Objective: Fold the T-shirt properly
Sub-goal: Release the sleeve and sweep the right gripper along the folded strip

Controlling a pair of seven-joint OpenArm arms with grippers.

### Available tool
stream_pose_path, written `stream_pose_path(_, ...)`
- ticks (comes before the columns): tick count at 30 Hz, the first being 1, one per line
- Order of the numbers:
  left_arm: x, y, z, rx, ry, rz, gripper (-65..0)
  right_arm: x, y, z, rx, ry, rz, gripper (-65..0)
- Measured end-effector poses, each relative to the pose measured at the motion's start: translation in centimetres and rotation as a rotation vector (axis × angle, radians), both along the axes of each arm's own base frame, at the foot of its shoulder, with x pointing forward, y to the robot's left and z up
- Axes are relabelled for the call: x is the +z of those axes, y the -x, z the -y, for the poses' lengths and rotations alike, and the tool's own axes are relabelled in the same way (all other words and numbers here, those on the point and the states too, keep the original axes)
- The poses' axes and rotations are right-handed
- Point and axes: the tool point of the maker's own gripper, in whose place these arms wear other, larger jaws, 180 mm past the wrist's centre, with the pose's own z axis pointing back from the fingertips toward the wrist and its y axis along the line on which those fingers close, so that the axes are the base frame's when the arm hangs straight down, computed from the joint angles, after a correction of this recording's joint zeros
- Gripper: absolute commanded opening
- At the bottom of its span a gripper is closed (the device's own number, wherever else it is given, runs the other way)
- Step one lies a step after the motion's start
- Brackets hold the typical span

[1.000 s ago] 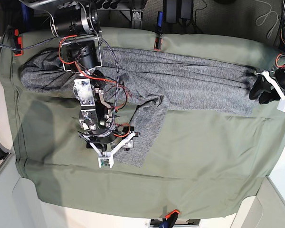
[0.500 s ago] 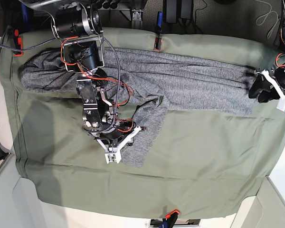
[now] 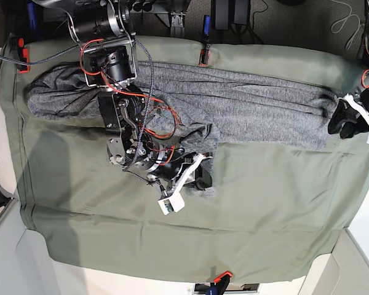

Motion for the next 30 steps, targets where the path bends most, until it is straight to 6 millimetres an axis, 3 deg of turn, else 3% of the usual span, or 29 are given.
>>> stream_pose_path(5, 1.9, -0.1, -1.9, 0.063, 0.032, 0.045, -33.0, 2.3, 4.5, -4.2, 0.149, -0.061, 0.042, -65.0)
stream_pose_path(10, 1.6, 0.5, -2.3, 0.070, 0.037, 0.004, -33.0, 2.8, 9.5, -9.6, 0.366, -0.016, 0.097, -65.0)
stream_pose_path(18, 1.8, 0.5, -2.1, 0.070, 0.053, 0.011, -33.0, 1.6, 14.6, -13.0, 0.550, 0.052, 0.135, -65.0)
stream_pose_path(23, 1.6, 0.6, -2.2, 0.070, 0.039, 0.003, -32.9, 1.4, 15.3, -13.6, 0.566, 0.062, 0.172, -65.0)
stream_pose_path(27, 0.9, 1.2, -2.5, 0.071, 0.010, -0.026, -27.0, 1.4, 15.7, -13.7, 0.550, 0.026, 0.172, -30.0)
stream_pose_path(28, 0.8, 1.3, -2.6, 0.071, 0.005, -0.032, -27.0, 1.4, 15.8, -13.7, 0.551, 0.024, 0.169, -24.9)
stream_pose_path(30, 0.9, 1.2, -2.6, 0.071, 0.005, -0.026, -27.0, 1.4, 15.7, -13.7, 0.548, 0.023, 0.170, -22.6)
